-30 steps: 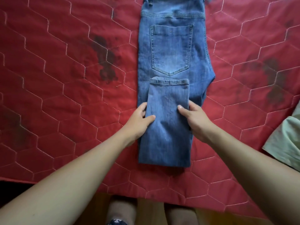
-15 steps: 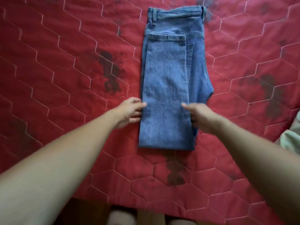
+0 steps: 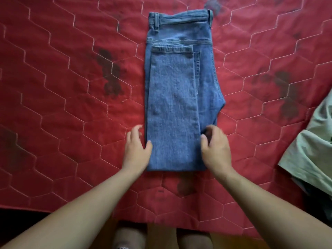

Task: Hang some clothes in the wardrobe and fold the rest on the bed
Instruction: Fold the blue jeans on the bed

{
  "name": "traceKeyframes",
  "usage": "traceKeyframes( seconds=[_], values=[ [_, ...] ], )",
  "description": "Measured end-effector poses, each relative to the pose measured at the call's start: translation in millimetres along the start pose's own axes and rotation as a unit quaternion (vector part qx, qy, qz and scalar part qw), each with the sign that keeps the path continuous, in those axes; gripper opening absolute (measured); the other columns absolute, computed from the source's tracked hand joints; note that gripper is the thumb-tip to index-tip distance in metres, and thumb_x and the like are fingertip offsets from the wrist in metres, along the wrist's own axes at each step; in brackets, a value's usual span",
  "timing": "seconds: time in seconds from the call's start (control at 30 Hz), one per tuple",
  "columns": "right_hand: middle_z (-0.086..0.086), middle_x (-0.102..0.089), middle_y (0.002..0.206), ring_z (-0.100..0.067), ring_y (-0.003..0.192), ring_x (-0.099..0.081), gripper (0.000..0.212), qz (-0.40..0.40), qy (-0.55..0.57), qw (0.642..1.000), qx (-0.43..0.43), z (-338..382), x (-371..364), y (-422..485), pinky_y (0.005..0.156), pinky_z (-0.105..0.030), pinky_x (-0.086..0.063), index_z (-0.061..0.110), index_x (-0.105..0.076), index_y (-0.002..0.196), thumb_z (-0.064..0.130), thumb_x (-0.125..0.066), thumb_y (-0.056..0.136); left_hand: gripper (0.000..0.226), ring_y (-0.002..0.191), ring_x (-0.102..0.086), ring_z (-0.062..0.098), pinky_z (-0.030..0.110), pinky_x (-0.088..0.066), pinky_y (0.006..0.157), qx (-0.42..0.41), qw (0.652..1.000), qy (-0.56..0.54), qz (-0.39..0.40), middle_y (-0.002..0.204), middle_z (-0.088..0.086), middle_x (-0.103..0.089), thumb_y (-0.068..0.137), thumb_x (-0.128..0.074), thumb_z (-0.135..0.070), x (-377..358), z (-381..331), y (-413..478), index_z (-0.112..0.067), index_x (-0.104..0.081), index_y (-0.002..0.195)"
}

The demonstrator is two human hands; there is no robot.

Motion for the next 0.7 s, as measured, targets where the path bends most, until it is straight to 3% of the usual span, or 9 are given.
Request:
traceKeyframes(
  seconds=[0.07, 0.17, 0.27, 0.43, 0.5, 0.57, 0.63, 0.7],
  values=[
    [-0.017, -0.057, 0.133, -0.038, 0.125, -0.051, 0.045, -0.085, -0.106, 0.979, 0.149, 10.7, 5.7, 23.9, 0.106, -0.049, -0.040, 0.004, -0.056, 0.134, 0.017, -0.062, 0.091, 0.059, 0.137, -0.040, 0.032, 0.043, -0.033, 0.117, -0.141, 0.985, 0.087, -0.045, 0.145, 0.015, -0.042, 0.089, -0.065, -0.015, -1.4, -25.0, 24.0, -0.013, -0.045, 0.144],
    [-0.018, -0.030, 0.162, -0.040, 0.151, -0.022, 0.066, -0.018, -0.268, 0.935, 0.230, 21.9, -11.4, 69.1, 0.120, -0.060, -0.018, 0.006, -0.038, 0.152, 0.040, -0.052, 0.097, 0.065, 0.154, -0.007, 0.036, 0.053, -0.016, 0.124, -0.272, 0.921, 0.276, -0.030, 0.166, 0.019, -0.010, 0.096, -0.052, -0.035, -20.7, -57.7, 72.1, -0.024, -0.031, 0.156],
    [-0.013, -0.007, 0.169, -0.032, 0.156, -0.003, 0.081, 0.047, -0.341, 0.902, 0.262, 3.8, -27.8, 99.8, 0.122, -0.061, -0.005, 0.015, -0.017, 0.161, 0.065, -0.035, 0.100, 0.070, 0.155, 0.008, 0.033, 0.056, -0.005, 0.123, -0.317, 0.860, 0.399, -0.003, 0.167, 0.017, 0.007, 0.099, -0.038, -0.055, -38.5, -56.5, 114.7, -0.034, -0.011, 0.161],
    [-0.014, -0.003, 0.169, -0.027, 0.157, 0.000, 0.082, 0.035, -0.328, 0.903, 0.277, -14.9, -23.6, 108.7, 0.125, -0.053, -0.004, 0.022, -0.010, 0.162, 0.072, -0.026, 0.099, 0.072, 0.154, 0.010, 0.035, 0.058, -0.002, 0.123, -0.343, 0.848, 0.404, -0.017, 0.167, 0.018, 0.010, 0.097, -0.026, -0.064, -49.1, -38.1, 134.2, -0.037, -0.003, 0.160],
    [-0.018, -0.009, 0.168, -0.032, 0.156, -0.008, 0.079, 0.016, -0.263, 0.937, 0.231, -3.1, -15.4, 99.6, 0.125, -0.053, -0.009, 0.016, -0.020, 0.161, 0.061, -0.041, 0.099, 0.072, 0.154, 0.013, 0.036, 0.058, 0.001, 0.123, -0.334, 0.848, 0.411, -0.008, 0.166, 0.018, 0.013, 0.097, -0.023, -0.064, -47.9, -41.9, 133.3, -0.038, 0.003, 0.159],
    [-0.018, -0.030, 0.157, -0.036, 0.145, -0.030, 0.071, -0.071, -0.147, 0.981, 0.109, 3.7, -2.1, 83.5, 0.116, -0.052, -0.027, 0.013, -0.038, 0.152, 0.044, -0.061, 0.092, 0.072, 0.152, 0.019, 0.035, 0.056, 0.006, 0.122, -0.317, 0.850, 0.421, 0.010, 0.165, 0.018, 0.019, 0.099, -0.022, -0.064, -44.1, -46.4, 133.6, -0.037, 0.010, 0.158],
    [-0.011, -0.048, 0.135, -0.032, 0.125, -0.046, 0.058, -0.131, -0.024, 0.990, -0.052, 1.3, 7.9, 66.3, 0.103, -0.044, -0.037, 0.013, -0.048, 0.136, 0.032, -0.071, 0.086, 0.073, 0.150, 0.027, 0.034, 0.056, 0.011, 0.121, -0.303, 0.851, 0.428, 0.027, 0.164, 0.017, 0.024, 0.099, -0.022, -0.063, -41.9, -49.0, 132.6, -0.038, 0.016, 0.155],
    [-0.001, -0.060, 0.105, -0.029, 0.107, -0.058, 0.032, -0.090, 0.098, 0.974, -0.182, -1.1, 7.0, 57.7, 0.087, -0.033, -0.040, 0.015, -0.056, 0.112, 0.029, -0.071, 0.088, 0.073, 0.147, 0.033, 0.032, 0.055, 0.013, 0.121, -0.295, 0.853, 0.428, 0.037, 0.163, 0.017, 0.027, 0.099, -0.021, -0.063, -42.6, -49.7, 131.4, -0.038, 0.019, 0.154]
  ],
)
Point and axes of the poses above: each hand's wrist, its own y-axis towards the middle knuckle, its own x-axis out of the back of the hand, z = x × y, the point moved 1 cm from there along y, towards the middle knuckle
